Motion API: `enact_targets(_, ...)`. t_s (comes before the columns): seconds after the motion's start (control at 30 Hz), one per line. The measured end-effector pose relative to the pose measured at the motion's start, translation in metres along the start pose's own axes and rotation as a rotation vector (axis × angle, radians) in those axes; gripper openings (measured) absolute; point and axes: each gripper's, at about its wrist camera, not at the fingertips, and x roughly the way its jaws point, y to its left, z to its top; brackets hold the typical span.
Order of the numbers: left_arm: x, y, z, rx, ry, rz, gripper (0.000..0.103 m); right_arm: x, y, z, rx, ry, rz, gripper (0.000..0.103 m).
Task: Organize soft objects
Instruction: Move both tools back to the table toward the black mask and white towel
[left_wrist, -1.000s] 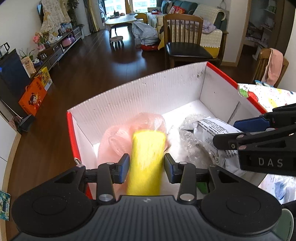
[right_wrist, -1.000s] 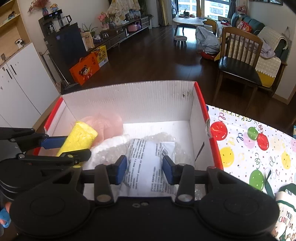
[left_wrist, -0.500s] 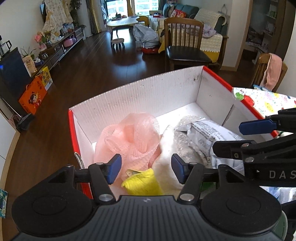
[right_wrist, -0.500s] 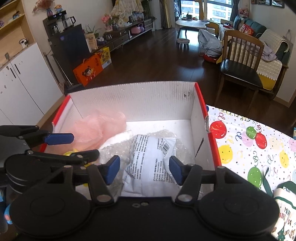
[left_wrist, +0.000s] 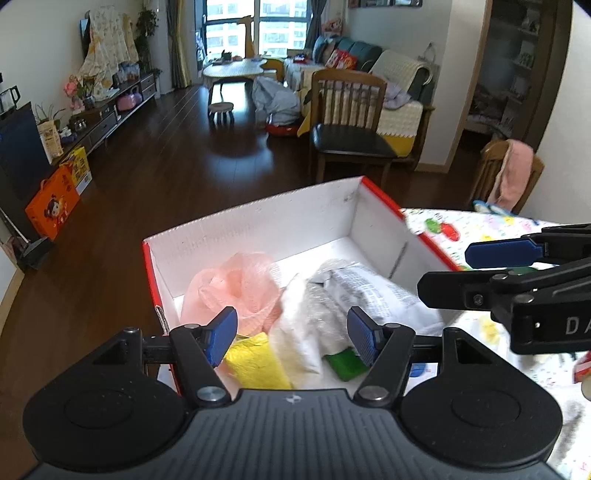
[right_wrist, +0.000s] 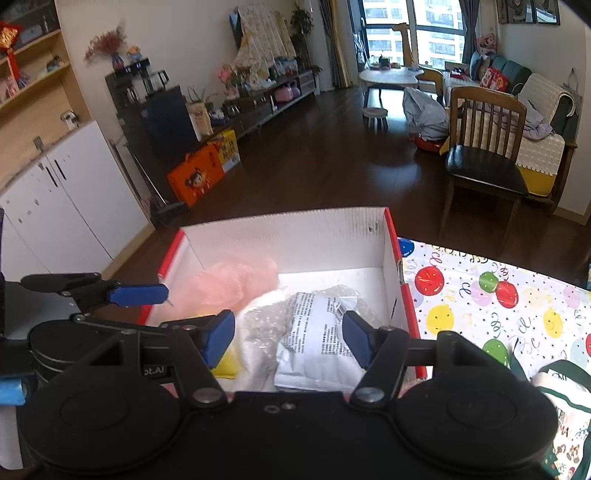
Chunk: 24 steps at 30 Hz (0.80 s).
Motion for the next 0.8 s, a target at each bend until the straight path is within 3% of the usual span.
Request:
enact_targets(0.4, -0.07, -0.03, -0.013, 0.011, -0.105, -0.073, 0.071, -0.083, -0.01, -0.016, 0.023, -0.117, 0.051, 0.077)
enact_targets(0.47, -0.081, -0.038, -0.017, 0.012, -0.125, -0.077, 0.076, -0.098, -0.014, -0.021, 0.026, -0.138, 0.056, 0.08)
enact_targets(0.57, -0.097, -0.047, -0.026, 0.013, -0.166, -0.091, 0.081, -0.12, -0.021, -0.031, 0.027, -0.162, 0.054, 0.082)
enact_targets(0.8, -0.123, -0.083, -0.046, 0.043, -0.204, -0.119, 0.082, -0.17, -0.044, -0.061, 0.065, -0.207, 0.064, 0.089)
